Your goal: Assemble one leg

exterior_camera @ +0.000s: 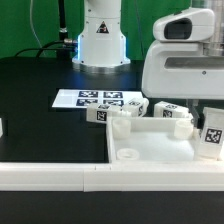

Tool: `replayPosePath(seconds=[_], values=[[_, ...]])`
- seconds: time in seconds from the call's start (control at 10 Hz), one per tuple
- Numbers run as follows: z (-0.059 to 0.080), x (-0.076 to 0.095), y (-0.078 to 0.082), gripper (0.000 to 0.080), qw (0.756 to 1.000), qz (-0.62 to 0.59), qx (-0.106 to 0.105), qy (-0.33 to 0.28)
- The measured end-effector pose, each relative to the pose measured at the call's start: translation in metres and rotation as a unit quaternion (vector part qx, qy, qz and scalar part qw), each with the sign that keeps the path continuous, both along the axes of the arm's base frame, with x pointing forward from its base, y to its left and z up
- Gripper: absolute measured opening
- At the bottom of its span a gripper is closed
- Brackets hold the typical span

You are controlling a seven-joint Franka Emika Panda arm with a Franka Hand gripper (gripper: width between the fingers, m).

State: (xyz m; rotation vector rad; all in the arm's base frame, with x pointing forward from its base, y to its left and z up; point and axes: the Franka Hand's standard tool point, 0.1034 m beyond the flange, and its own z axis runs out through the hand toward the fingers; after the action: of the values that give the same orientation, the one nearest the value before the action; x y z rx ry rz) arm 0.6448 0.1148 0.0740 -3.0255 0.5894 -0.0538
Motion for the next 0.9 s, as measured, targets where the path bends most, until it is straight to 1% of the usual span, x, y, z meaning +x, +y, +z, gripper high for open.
replayPosePath(seconds=[0.1,0.2,0.4,0.5,0.6,0.7,0.8,0.9], values=[[-0.0002,-0.0003,-0.001,0.0297,0.997,-0.08,0.007,0.006],[-0.0004,-0.0003,-0.0024,0.0296,0.986,-0.167,0.018,0.013],[-0.002,-0.0014,-0.0023,0.0295,0.946,-0.32,0.038,0.027],[-0.0036,-0.0013,-0.0037,0.0295,0.925,-0.375,0.05,0.028],[-0.0041,-0.0013,-0.0057,0.0295,0.904,-0.422,0.058,0.031],[-0.0045,-0.0011,-0.0081,0.0295,0.896,-0.438,0.067,0.034],[-0.0045,-0.0012,-0.0083,0.0295,0.881,-0.466,0.071,0.039],[-0.0046,-0.0014,-0.0072,0.0378,0.88,-0.468,0.071,0.039]])
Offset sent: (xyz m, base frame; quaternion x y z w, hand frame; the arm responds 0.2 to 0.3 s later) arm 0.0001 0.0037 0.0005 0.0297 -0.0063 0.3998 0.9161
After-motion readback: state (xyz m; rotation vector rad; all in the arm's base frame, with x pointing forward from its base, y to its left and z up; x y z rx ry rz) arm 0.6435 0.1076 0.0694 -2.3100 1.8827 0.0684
